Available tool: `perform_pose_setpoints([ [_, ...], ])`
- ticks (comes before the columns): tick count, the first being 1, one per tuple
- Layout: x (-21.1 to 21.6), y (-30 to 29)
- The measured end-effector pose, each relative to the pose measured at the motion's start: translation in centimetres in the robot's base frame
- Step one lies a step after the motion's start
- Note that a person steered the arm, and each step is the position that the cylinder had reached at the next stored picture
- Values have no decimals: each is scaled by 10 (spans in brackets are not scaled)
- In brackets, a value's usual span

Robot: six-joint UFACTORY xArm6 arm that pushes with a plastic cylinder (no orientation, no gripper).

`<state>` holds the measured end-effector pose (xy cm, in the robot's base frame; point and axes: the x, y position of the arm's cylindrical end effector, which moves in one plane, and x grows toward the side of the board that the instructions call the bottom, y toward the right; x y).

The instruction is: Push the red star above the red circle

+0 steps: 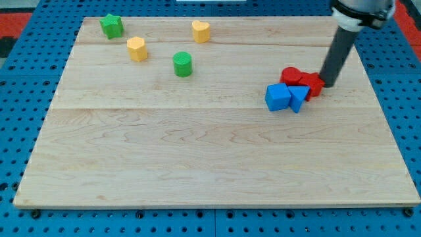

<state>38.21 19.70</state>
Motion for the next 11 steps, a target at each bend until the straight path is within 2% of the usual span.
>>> perform_pose_setpoints([
  [1,20,26],
  [2,56,2],
  [3,7,-26],
  [4,-67,-23],
  [5,-83,-5],
  [6,-14,23],
  [7,26,-15],
  [8,-19,-58],
  [10,-110,-41],
  [11,-97,-32],
])
